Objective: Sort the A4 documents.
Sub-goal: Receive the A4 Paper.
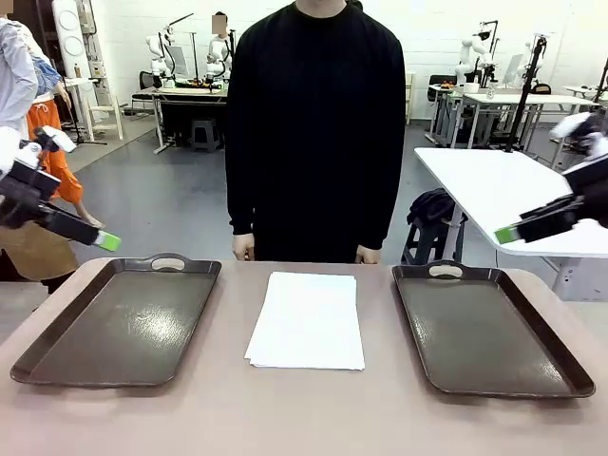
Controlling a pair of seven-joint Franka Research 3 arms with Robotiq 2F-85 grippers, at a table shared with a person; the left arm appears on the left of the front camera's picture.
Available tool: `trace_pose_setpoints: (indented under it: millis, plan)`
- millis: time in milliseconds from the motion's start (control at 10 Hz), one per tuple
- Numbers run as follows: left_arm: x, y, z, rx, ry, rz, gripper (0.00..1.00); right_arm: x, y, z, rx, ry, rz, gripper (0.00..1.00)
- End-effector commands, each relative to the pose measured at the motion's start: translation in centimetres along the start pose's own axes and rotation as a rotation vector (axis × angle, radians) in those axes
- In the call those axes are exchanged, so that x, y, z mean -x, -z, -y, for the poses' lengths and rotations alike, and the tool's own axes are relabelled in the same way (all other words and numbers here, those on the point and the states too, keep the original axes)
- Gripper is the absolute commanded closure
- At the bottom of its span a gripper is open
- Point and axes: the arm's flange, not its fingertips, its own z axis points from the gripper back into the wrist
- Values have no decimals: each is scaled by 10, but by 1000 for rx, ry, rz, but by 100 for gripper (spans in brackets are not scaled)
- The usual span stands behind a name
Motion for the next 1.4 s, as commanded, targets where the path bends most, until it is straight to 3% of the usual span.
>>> trace_pose_setpoints:
  millis: [0, 300, 1100, 1200, 1300]
  plan:
    - [35, -6, 30, -26, 107, -32, 0, 102, -21, -53, 32, -23, 26, 0]
    - [44, -22, 37, 10, 101, 20, 0, 113, -32, -52, 23, -53, 55, 0]
    - [44, -18, 43, 0, 48, -3, 0, 109, -25, -44, 36, -52, 18, 0]
    - [43, -14, 33, 9, -94, -40, 0, 108, -22, -39, 52, 28, 57, 0]
    - [-1, -27, 10, 7, 74, 1, 0, 33, -61, 20, 13, -38, 5, 0]
